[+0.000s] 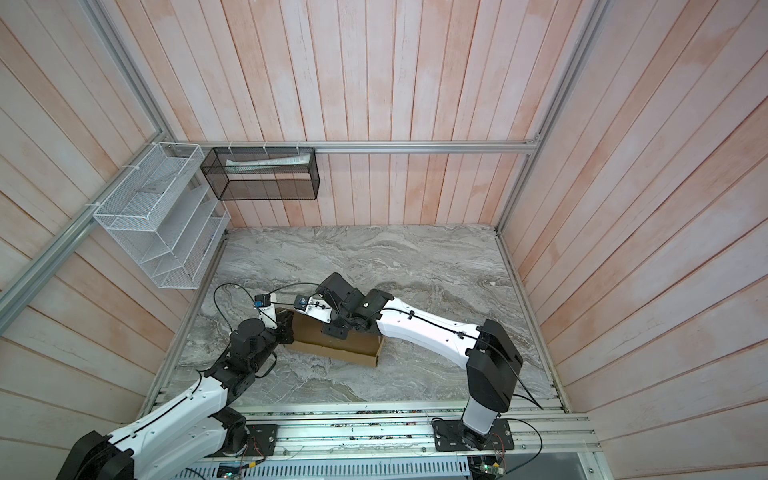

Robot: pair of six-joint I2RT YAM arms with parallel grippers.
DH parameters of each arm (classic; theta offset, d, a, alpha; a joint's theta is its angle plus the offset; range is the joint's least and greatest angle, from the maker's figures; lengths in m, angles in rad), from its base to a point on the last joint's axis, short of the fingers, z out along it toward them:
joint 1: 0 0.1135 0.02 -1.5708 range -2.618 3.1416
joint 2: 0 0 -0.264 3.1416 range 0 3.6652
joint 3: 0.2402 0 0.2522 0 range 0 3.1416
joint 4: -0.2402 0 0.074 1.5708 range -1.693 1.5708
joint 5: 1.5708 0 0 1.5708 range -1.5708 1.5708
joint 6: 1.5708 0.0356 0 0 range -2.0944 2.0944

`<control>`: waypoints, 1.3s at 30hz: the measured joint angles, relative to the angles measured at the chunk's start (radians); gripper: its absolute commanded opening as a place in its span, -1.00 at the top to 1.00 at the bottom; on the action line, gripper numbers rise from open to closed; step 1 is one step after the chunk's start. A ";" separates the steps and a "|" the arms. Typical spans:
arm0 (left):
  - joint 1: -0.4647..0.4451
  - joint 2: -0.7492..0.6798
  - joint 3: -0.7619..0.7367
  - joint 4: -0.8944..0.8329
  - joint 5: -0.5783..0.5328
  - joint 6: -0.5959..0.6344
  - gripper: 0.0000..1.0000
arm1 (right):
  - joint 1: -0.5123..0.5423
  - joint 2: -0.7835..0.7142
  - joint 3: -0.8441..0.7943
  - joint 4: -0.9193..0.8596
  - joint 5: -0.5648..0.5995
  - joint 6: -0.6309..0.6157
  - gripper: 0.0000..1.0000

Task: Fold the paper box
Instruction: 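Press the lid flat with the right gripper while the left holds its wall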

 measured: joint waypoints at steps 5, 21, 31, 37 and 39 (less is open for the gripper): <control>-0.001 0.018 0.025 -0.016 -0.001 -0.001 0.52 | 0.001 0.000 -0.011 0.003 0.001 0.006 0.81; 0.000 -0.026 0.032 -0.083 -0.013 -0.038 0.08 | 0.001 -0.001 -0.042 0.027 0.006 0.045 0.81; 0.000 -0.132 0.032 -0.134 -0.026 -0.062 0.01 | 0.001 -0.003 -0.072 0.041 0.028 0.064 0.82; 0.000 -0.176 0.032 -0.143 -0.042 -0.069 0.00 | 0.002 -0.003 -0.100 0.041 0.031 0.074 0.82; 0.000 -0.195 0.032 -0.150 -0.045 -0.072 -0.02 | 0.004 -0.003 -0.107 0.041 0.031 0.074 0.82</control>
